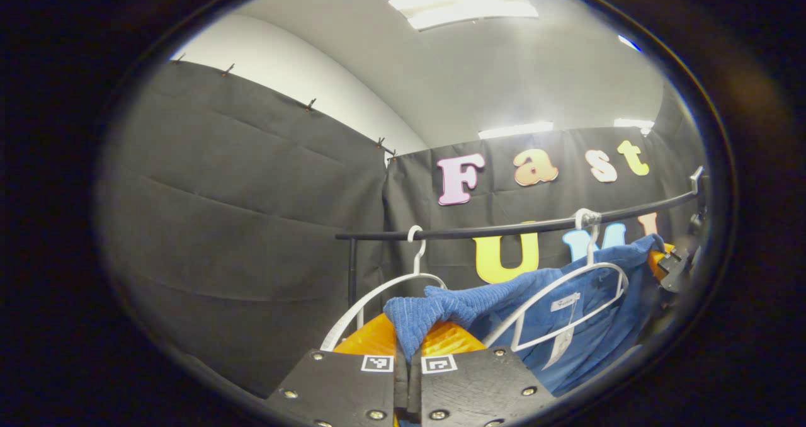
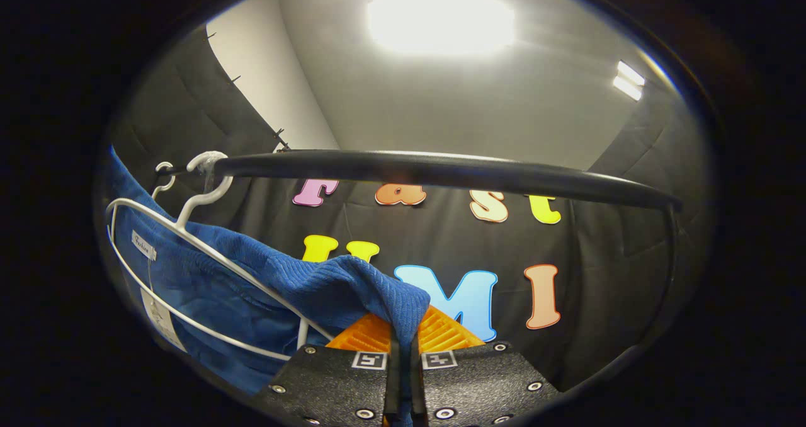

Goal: Grasp the clothes on the hanger with both hands and then place them into the laundry hamper below.

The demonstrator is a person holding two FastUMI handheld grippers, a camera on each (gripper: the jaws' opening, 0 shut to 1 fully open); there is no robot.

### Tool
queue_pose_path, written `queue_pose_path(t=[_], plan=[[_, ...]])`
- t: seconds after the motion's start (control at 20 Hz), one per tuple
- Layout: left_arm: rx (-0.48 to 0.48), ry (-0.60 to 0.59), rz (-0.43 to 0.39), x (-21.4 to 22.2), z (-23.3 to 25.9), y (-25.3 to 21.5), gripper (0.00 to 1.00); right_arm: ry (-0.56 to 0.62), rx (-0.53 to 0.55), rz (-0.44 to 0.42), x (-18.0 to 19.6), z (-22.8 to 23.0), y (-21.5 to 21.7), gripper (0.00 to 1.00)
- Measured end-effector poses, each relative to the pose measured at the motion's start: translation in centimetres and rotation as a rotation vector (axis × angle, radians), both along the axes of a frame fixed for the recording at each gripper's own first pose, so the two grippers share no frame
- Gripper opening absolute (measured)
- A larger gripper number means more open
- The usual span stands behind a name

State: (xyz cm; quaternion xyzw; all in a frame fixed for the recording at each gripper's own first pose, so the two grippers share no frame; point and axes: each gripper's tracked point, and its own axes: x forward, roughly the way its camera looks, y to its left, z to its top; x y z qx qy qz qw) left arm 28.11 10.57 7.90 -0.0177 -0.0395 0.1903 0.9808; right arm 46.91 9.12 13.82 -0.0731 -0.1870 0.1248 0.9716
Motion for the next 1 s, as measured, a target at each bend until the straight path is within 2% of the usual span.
queue_pose_path(t=[0.15, 0.2, 0.3, 0.35, 0.4, 0.45, 0.5, 0.65, 0.7, 0.75, 0.85, 0.9, 0.95, 1.0], plan=[[0.033, 0.022, -0.012, 1.5, -0.4, 0.7, 0.06, 0.017, -0.052, -0.024, 1.3, -1.6, -0.1, 0.06], [0.041, 0.030, -0.018, 2.0, -0.6, 0.8, 0.00, 0.027, -0.063, -0.032, 1.5, -2.1, 0.0, 0.06], [0.066, 0.048, -0.036, 3.2, -1.1, 0.8, 0.00, 0.044, -0.077, -0.049, 1.9, -3.1, -0.1, 0.06], [0.078, 0.056, -0.048, 3.8, -1.4, 0.8, 0.06, 0.050, -0.080, -0.056, 2.2, -3.5, -0.1, 0.06], [0.081, 0.062, -0.057, 4.3, -1.8, 0.9, 0.06, 0.057, -0.083, -0.064, 2.3, -3.8, -0.1, 0.06], [0.080, 0.069, -0.069, 4.5, -2.1, 0.8, 0.06, 0.064, -0.085, -0.071, 2.5, -4.1, -0.1, 0.06], [0.075, 0.075, -0.081, 4.7, -2.4, 0.7, 0.01, 0.073, -0.090, -0.082, 2.8, -4.4, -0.2, 0.06], [0.051, 0.104, -0.110, 6.4, -3.8, 0.3, 0.01, 0.101, -0.099, -0.106, 4.2, -5.5, -0.8, 0.06], [0.041, 0.107, -0.119, 6.8, -4.2, 0.0, 0.01, 0.111, -0.103, -0.112, 4.7, -5.8, -0.9, 0.05], [0.034, 0.111, -0.128, 6.9, -4.7, -0.2, 0.06, 0.119, -0.108, -0.115, 5.0, -6.2, -0.9, 0.06], [0.017, 0.135, -0.142, 7.0, -6.2, -0.4, 0.06, 0.146, -0.127, -0.126, 5.3, -7.4, -1.0, 0.06], [0.003, 0.152, -0.147, 7.1, -7.1, -0.6, 0.01, 0.167, -0.132, -0.128, 5.7, -8.2, -1.1, 0.06], [-0.009, 0.165, -0.149, 7.5, -8.0, -0.9, 0.06, 0.188, -0.132, -0.127, 6.2, -9.1, -1.4, 0.06], [-0.023, 0.176, -0.153, 7.6, -8.8, -1.1, 0.01, 0.206, -0.134, -0.125, 6.3, -10.0, -1.5, 0.06]])
